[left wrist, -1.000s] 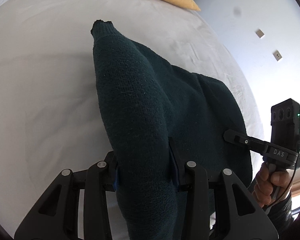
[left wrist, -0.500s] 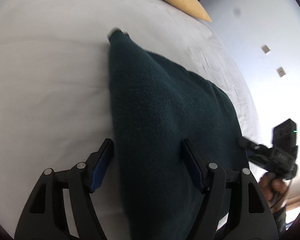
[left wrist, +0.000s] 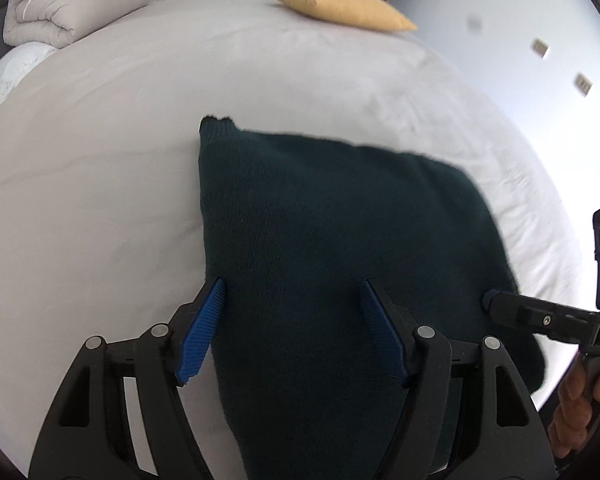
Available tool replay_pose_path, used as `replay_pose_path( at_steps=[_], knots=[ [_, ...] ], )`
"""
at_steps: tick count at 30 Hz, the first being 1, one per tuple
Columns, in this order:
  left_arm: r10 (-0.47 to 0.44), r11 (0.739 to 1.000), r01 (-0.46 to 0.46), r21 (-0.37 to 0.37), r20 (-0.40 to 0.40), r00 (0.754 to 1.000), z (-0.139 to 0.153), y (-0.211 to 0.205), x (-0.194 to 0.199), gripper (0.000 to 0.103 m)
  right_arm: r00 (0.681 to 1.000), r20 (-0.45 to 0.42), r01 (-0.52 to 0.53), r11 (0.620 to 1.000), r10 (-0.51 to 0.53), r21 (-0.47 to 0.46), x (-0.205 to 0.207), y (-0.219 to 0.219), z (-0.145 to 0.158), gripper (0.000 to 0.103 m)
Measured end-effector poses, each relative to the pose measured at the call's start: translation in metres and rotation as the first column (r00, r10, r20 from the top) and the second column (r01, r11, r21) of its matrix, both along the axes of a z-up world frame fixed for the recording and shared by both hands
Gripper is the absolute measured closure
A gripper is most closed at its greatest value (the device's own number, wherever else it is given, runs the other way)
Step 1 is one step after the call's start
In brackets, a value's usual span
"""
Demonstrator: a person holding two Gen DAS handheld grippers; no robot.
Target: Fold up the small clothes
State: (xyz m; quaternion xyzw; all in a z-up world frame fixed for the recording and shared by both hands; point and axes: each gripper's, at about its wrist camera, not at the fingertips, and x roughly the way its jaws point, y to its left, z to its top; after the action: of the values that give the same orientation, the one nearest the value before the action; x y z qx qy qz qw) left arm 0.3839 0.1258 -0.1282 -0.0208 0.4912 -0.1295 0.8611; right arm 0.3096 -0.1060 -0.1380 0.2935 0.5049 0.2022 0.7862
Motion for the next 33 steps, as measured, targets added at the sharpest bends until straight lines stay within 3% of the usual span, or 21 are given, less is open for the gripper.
replay_pose_path(
  at_steps=[3, 6, 11, 17, 21, 24, 26, 28, 30, 31, 32, 33],
  knots=[
    [0.018, 1.0, -0.018, -0.005, -0.01, 1.0, -0.007, 0.004, 0.003, 0.03, 1.0, -0.002, 0.009, 1.0, -0.009, 0.015, 0.001, -0.006, -0.007, 0.073],
    [0.021, 1.0, -0.02, 0.024, -0.009, 1.0, -0.022, 0.001, 0.006, 0.025, 1.0, 0.016, 0.004, 1.0, -0.004, 0.002, 0.001, -0.006, -0.009, 0.077],
    [0.048, 0.998, -0.047, 0.028, -0.011, 0.999, -0.02, -0.002, 0.007, 0.024, 0.999, 0.04, 0.019, 1.0, -0.019, -0.017, -0.006, -0.009, -0.002, 0.079],
    [0.059, 0.992, -0.071, 0.104, 0.109, 0.992, 0.011, -0.011, -0.019, 0.025, 0.984, 0.177, 0.05, 0.988, -0.023, -0.145, -0.034, -0.012, 0.038, 0.061],
    [0.082, 0.987, -0.114, 0.112, 0.253, 0.964, 0.046, -0.015, -0.046, 0.024, 0.963, 0.264, 0.104, 0.979, -0.055, -0.175, -0.058, -0.02, 0.065, 0.044],
    [0.113, 0.976, -0.177, 0.128, 0.398, 0.91, 0.083, -0.012, -0.076, 0.011, 0.938, 0.338, 0.148, 0.969, -0.074, -0.198, -0.078, -0.024, 0.086, 0.036],
    [0.14, 0.956, -0.252, 0.149, 0.524, 0.84, 0.107, -0.014, -0.101, 0.0, 0.912, 0.399, 0.194, 0.957, -0.095, -0.216, -0.094, -0.027, 0.102, 0.028],
    [0.133, 0.946, -0.295, 0.138, 0.664, 0.736, 0.132, -0.017, -0.131, 0.0, 0.868, 0.482, 0.258, 0.938, -0.119, -0.233, -0.112, -0.029, 0.122, 0.018],
    [0.129, 0.946, -0.302, 0.115, 0.722, 0.679, 0.146, -0.019, -0.153, 0.0, 0.807, 0.575, 0.329, 0.912, -0.136, -0.245, -0.132, -0.03, 0.143, 0.0],
    [0.139, 0.944, -0.314, 0.105, 0.736, 0.663, 0.154, -0.019, -0.164, 0.0, 0.775, 0.616, 0.357, 0.902, -0.141, -0.242, -0.141, -0.029, 0.153, 0.0],
    [0.148, 0.944, -0.315, 0.097, 0.73, 0.668, 0.16, -0.018, -0.17, 0.0, 0.743, 0.654, 0.384, 0.891, -0.144, -0.24, -0.149, -0.028, 0.163, 0.0],
    [0.154, 0.948, -0.303, 0.096, 0.696, 0.702, 0.166, -0.017, -0.173, 0.0, 0.714, 0.685, 0.41, 0.88, -0.144, -0.241, -0.157, -0.027, 0.171, 0.0]
  ],
)
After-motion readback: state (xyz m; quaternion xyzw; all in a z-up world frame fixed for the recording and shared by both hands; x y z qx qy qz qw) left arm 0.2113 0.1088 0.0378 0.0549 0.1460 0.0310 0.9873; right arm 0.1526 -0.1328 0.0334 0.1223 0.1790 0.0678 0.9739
